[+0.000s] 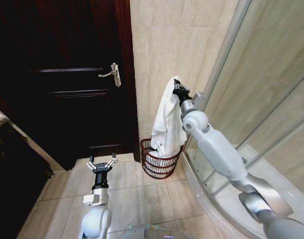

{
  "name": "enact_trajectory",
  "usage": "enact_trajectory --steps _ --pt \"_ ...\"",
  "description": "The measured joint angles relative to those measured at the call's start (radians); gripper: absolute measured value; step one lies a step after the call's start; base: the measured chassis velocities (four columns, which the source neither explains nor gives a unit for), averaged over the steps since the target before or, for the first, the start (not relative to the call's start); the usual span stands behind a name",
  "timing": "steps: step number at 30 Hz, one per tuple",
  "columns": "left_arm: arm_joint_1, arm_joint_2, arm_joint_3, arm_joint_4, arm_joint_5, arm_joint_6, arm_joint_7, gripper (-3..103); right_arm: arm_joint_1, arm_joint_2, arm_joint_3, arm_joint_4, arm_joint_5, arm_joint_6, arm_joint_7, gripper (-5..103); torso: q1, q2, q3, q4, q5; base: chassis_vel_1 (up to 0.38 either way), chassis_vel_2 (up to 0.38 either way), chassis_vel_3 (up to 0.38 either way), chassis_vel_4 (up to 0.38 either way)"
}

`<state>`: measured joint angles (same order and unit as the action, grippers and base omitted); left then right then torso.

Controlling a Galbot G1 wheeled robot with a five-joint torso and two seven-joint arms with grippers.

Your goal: Discard the used towel into the hamper.

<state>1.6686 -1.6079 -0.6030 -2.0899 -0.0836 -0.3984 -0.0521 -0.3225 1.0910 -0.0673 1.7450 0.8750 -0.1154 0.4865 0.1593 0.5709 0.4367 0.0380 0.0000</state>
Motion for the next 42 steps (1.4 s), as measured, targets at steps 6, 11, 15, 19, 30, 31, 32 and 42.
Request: enact_trajectory --steps 6,11,15,19,30,31,32,42 --pt "-0.002 0.0 -0.008 0.001 -0.004 -0.002 -0.002 100 -0.024 0.01 -0.003 -0.003 0.0 -0.001 -0.001 2 -0.01 -0.026 -0.016 0.0001 0.0001 0.0 0.0 0.0 0.0" --pt "-0.002 0.0 -0.01 0.015 -0.008 -0.009 -0.003 100 -0.036 0.029 -0.007 -0.004 -0.006 -0.001 0.001 2 -0.02 -0.049 -0.029 0.0002 -0.0001 0.0 0.0 0.0 0.0" --pt "0.0 0.0 -0.012 0.02 -0.008 -0.012 -0.001 100 -0.051 0.029 0.0 -0.004 -0.014 -0.001 -0.001 2 -0.025 -0.065 -0.04 0.0 0.0 0.0 0.0 0.0 0.0" --pt "-0.003 0.0 -0.013 0.031 -0.008 -0.02 0.0 100 -0.06 0.031 0.013 -0.02 -0.022 -0.001 -0.007 2 -0.031 -0.082 -0.05 0.0 0.0 0.0 0.0 0.0 0.0" --pt "-0.003 0.005 -0.021 0.041 -0.027 -0.033 -0.001 100 -0.048 0.049 0.008 -0.037 -0.023 -0.001 -0.008 2 -0.035 -0.094 -0.059 0.0001 0.0 0.0 0.0 0.0 0.0" --pt "-0.002 0.006 -0.022 0.041 -0.03 -0.033 -0.001 100 -0.049 0.05 0.006 -0.037 -0.025 -0.001 -0.008 2 -0.036 -0.097 -0.061 0.0001 0.0 0.0 0.0 0.0 0.0" --pt "-0.001 0.006 -0.024 0.041 -0.032 -0.033 -0.001 100 -0.05 0.052 0.005 -0.037 -0.027 -0.001 -0.007 2 -0.038 -0.1 -0.063 0.0001 -0.0001 0.0 0.0 0.0 0.0" --pt "0.0 0.011 -0.025 0.041 -0.035 -0.035 0.0 100 -0.055 0.058 0.007 -0.034 -0.041 -0.001 -0.007 2 -0.056 -0.143 -0.087 0.0 0.0 0.0 0.0 0.0 0.0"
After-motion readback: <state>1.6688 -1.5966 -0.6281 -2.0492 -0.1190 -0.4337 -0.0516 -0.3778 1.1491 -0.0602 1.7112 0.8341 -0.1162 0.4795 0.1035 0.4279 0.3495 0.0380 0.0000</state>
